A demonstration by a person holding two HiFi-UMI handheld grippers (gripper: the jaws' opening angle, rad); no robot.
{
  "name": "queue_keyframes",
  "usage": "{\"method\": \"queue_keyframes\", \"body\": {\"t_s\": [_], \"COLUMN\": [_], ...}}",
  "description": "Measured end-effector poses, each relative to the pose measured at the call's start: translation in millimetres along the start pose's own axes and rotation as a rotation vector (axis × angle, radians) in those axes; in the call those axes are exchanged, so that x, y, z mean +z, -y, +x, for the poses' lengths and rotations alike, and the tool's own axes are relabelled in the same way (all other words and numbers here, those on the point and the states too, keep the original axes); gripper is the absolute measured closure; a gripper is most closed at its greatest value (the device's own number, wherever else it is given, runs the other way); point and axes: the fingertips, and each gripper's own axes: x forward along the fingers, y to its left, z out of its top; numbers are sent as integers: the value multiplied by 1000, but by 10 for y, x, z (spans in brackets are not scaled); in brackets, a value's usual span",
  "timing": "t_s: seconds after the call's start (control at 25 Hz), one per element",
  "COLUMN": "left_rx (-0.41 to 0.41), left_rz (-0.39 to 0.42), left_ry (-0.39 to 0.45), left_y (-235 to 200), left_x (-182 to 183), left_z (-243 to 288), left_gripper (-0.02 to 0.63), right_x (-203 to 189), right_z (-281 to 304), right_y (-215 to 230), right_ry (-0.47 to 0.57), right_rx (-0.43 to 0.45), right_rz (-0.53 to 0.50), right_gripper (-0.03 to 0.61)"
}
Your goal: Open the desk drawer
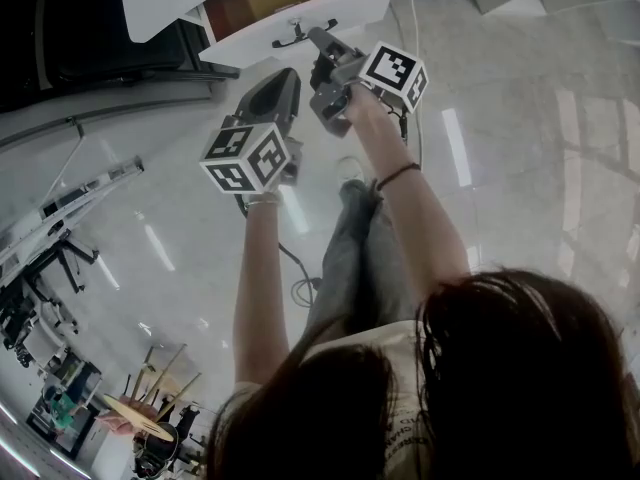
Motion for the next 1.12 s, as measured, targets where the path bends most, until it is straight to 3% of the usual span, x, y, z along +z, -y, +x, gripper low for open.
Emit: {"method": "queue_keyframes", "body": {"t_s": [1.12], "left_rx": [-6], "left_rz": [-10], "left_ry": [-15], "left_y": [42], "left_x": [-44], "left_z": [-50], "left_gripper": [612], "right_x": [-80], "right_z": [-110], "right_y": [18], "right_ry": [15], "right_rx": [-24], "right_rz": [12], "right_gripper": [557]}}
